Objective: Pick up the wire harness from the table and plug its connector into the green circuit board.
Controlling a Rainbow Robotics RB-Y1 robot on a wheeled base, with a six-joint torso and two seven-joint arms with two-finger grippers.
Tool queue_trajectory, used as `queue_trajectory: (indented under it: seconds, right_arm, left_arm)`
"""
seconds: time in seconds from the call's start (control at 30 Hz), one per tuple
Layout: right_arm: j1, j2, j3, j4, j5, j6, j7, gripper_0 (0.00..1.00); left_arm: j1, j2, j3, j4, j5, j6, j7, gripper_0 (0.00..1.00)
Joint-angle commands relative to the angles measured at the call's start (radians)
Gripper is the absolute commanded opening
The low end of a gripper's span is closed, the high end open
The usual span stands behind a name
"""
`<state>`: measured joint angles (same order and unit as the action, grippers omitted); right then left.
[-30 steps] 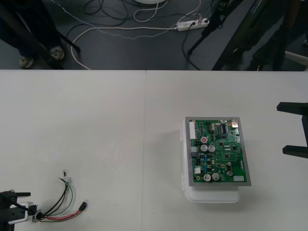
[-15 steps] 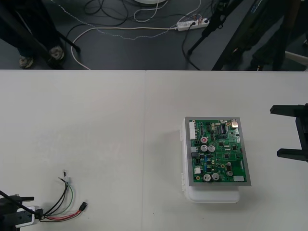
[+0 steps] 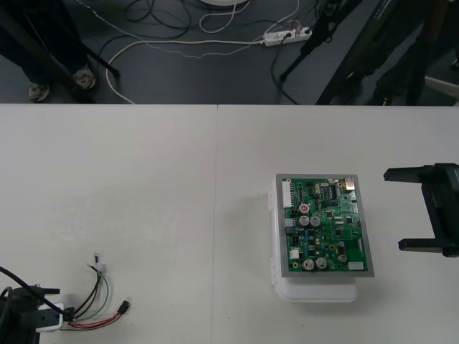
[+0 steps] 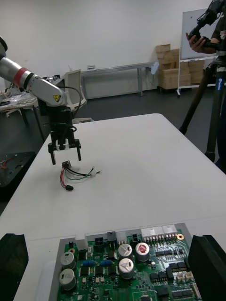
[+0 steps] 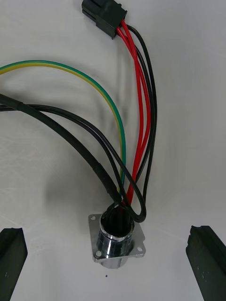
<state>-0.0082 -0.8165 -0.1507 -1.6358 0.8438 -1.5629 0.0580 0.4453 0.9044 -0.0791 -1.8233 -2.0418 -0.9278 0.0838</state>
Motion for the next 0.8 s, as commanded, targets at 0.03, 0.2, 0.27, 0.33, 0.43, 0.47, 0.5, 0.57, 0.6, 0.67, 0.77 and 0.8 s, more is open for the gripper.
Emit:
queue_trajectory:
  seconds: [0.03,0.2,0.27,0.33,0.43,0.47,0.5,0.57,0.6,0.67,0.77,0.8]
  right_arm:
    - [-0.016,-0.053,0.051,-0.029,-0.026,-0.008,0.068,1.0]
    - [-0.016,-0.075,0.051,-0.048,-0.029,-0.008,0.129,1.0]
    - [-0.018,-0.084,0.051,-0.048,-0.035,-0.008,0.155,1.0]
    - [-0.018,-0.087,0.048,-0.041,-0.049,-0.008,0.183,1.0]
    - [-0.016,-0.087,0.046,-0.016,-0.083,-0.008,0.192,1.0]
    - [-0.016,-0.087,0.048,-0.013,-0.088,-0.008,0.192,1.0]
    - [-0.015,-0.087,0.046,-0.013,-0.094,-0.008,0.194,1.0]
    - [-0.01,-0.087,0.046,-0.012,-0.106,-0.008,0.195,1.0]
    - [-0.004,-0.084,0.045,-0.01,-0.117,-0.008,0.195,1.0]
    - [0.005,-0.064,0.043,0.007,-0.144,-0.008,0.195,1.0]
    - [0.01,-0.038,0.039,0.017,-0.146,-0.008,0.195,1.0]
    - [0.01,-0.033,0.037,0.017,-0.146,-0.008,0.195,1.0]
  left_arm:
    - [-0.031,0.007,-0.051,0.013,-0.021,0.093,-0.076,1.0]
    - [-0.031,0.027,-0.076,0.019,-0.031,0.132,-0.088,1.0]
    - [-0.033,0.034,-0.085,0.024,-0.034,0.147,-0.091,1.0]
    - [-0.033,0.047,-0.099,0.03,-0.037,0.172,-0.098,1.0]
    - [-0.03,0.059,-0.111,0.036,-0.037,0.193,-0.105,1.0]
    - [-0.03,0.06,-0.111,0.036,-0.037,0.195,-0.107,1.0]
    - [-0.028,0.062,-0.111,0.039,-0.038,0.196,-0.11,1.0]
    - [-0.028,0.064,-0.111,0.042,-0.04,0.198,-0.115,1.0]
    - [-0.027,0.064,-0.111,0.045,-0.041,0.199,-0.118,1.0]
    - [-0.028,0.067,-0.114,0.05,-0.044,0.205,-0.122,1.0]
    - [-0.03,0.073,-0.122,0.059,-0.048,0.222,-0.127,1.0]
    - [-0.03,0.073,-0.125,0.061,-0.049,0.228,-0.127,1.0]
